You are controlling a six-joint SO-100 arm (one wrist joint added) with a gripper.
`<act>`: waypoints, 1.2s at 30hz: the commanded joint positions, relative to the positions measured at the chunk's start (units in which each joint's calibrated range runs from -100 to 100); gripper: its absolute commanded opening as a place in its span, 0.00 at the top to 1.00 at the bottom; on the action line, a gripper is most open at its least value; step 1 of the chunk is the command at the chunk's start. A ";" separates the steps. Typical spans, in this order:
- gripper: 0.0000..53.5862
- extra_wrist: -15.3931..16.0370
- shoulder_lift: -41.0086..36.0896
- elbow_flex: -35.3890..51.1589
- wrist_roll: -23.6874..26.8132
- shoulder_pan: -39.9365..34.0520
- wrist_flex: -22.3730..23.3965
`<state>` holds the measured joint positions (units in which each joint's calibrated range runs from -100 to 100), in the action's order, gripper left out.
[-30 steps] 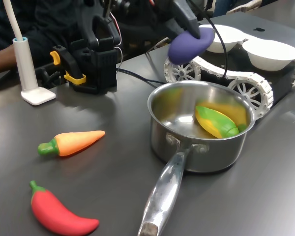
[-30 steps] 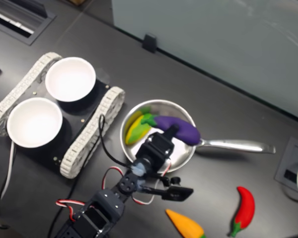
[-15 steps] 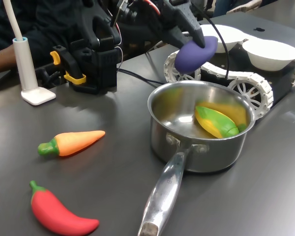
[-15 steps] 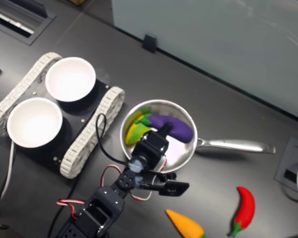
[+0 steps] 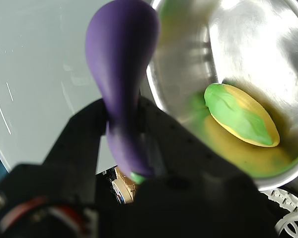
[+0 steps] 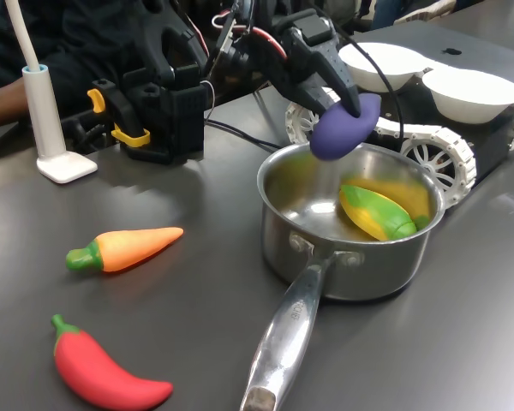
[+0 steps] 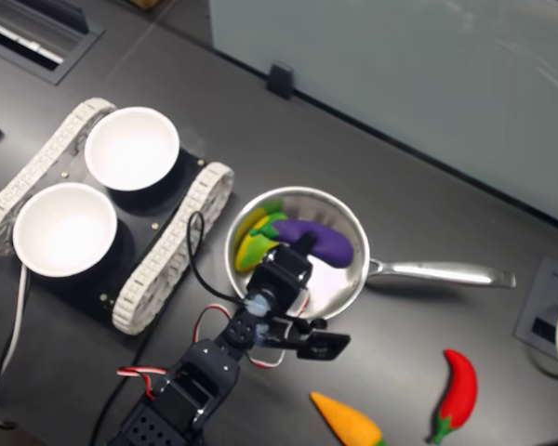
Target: Pick up the brinjal and place them in the pan
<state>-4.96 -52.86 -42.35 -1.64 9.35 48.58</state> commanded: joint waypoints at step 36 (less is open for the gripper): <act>0.58 0.34 -2.60 -7.03 -1.37 -3.27 -7.25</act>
<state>-4.96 -52.86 -50.95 -2.76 7.04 44.58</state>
